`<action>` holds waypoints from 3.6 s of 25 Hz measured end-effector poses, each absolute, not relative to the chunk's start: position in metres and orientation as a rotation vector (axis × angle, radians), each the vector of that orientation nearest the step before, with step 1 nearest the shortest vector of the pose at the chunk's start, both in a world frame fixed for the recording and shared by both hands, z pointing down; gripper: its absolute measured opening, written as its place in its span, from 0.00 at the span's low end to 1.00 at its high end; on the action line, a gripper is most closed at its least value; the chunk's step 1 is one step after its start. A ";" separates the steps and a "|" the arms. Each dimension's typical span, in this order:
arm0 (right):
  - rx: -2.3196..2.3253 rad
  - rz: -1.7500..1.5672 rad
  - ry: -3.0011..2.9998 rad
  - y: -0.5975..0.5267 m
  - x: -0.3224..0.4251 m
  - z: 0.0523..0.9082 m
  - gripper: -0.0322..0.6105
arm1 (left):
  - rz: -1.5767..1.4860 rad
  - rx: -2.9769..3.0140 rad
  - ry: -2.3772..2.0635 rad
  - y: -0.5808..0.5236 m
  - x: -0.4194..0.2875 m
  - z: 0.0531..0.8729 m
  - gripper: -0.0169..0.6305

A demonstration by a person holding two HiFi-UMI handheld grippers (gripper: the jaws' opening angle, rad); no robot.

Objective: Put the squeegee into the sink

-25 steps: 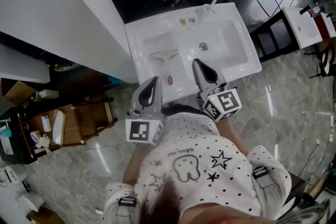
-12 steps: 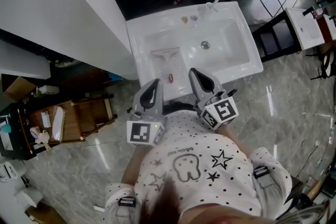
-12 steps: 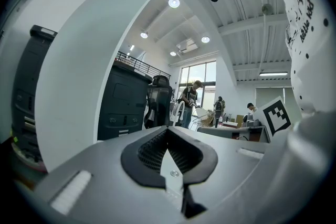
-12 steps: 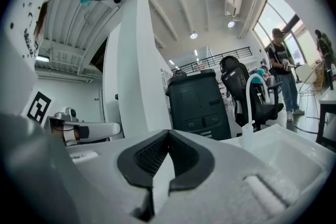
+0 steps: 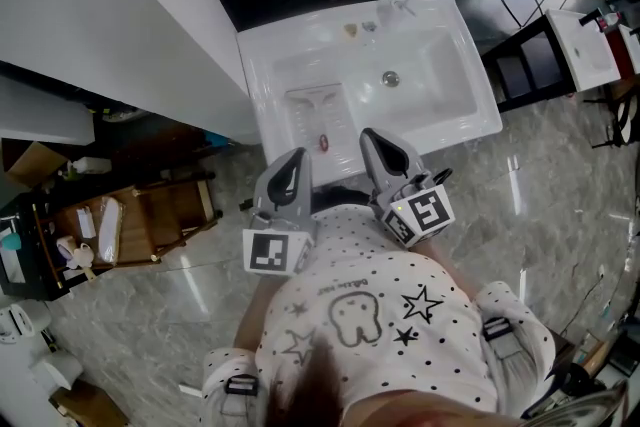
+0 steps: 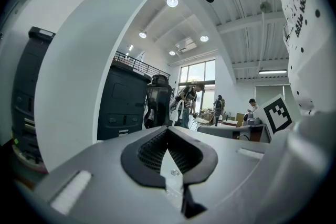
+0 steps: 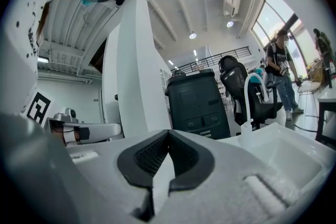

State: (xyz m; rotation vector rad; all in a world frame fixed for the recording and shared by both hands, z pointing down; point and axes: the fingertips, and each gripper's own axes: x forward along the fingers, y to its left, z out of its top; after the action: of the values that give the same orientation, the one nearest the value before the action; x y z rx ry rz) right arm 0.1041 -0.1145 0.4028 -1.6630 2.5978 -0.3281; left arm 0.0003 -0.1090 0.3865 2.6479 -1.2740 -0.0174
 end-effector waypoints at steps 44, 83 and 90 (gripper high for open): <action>-1.617 -0.392 2.796 -0.129 0.079 0.429 0.04 | 0.159 2.741 -1.015 -0.120 0.052 0.417 0.02; -1.611 -0.416 2.782 -0.127 0.066 0.430 0.05 | 0.151 2.723 -1.000 -0.115 0.037 0.420 0.02; -1.619 -0.417 2.779 -0.127 0.066 0.430 0.05 | 0.149 2.724 -0.996 -0.115 0.036 0.421 0.02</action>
State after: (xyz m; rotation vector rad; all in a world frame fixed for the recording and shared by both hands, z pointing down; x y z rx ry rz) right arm 0.0655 -0.1267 0.4303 -1.6194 2.7790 -0.4175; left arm 0.0358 -0.1151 0.4208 2.7240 -0.9960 0.1494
